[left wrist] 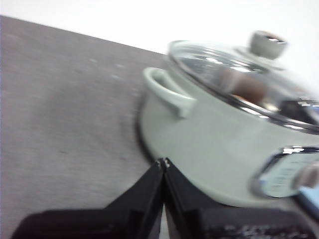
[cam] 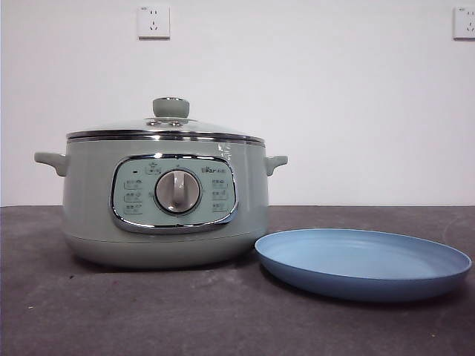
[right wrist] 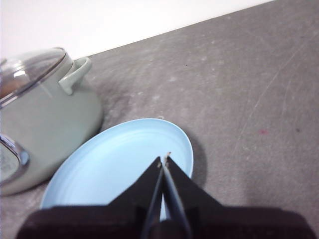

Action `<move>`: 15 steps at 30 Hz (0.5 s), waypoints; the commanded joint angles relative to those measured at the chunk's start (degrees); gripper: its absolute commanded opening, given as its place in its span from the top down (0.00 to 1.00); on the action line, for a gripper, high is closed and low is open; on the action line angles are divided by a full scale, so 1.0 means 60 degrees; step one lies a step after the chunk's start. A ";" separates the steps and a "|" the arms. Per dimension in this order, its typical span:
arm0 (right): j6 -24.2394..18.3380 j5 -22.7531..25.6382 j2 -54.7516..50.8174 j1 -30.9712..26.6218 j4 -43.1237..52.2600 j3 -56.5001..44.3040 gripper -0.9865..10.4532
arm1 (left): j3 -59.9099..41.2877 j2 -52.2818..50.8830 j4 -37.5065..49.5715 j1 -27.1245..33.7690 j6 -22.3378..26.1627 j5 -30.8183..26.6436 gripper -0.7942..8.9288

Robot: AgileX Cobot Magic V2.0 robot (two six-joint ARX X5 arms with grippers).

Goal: Take the potato out from the steamer,put the potato on the plate,close the lid

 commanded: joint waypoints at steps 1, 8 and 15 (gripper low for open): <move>0.0867 -0.0018 -0.0033 -0.0018 0.0062 0.0164 0.92 | 0.0211 -0.0025 -0.0098 0.0026 -0.0860 0.0412 0.93; 0.1115 -0.0098 0.0109 -0.0015 0.0044 0.1220 0.92 | 0.1767 0.0127 -0.0903 0.0026 -0.0998 0.1133 0.93; 0.1020 -0.1180 0.1264 -0.0015 -0.0641 0.3155 0.92 | 0.3785 0.1133 -0.2306 0.0026 -0.0612 0.1359 0.93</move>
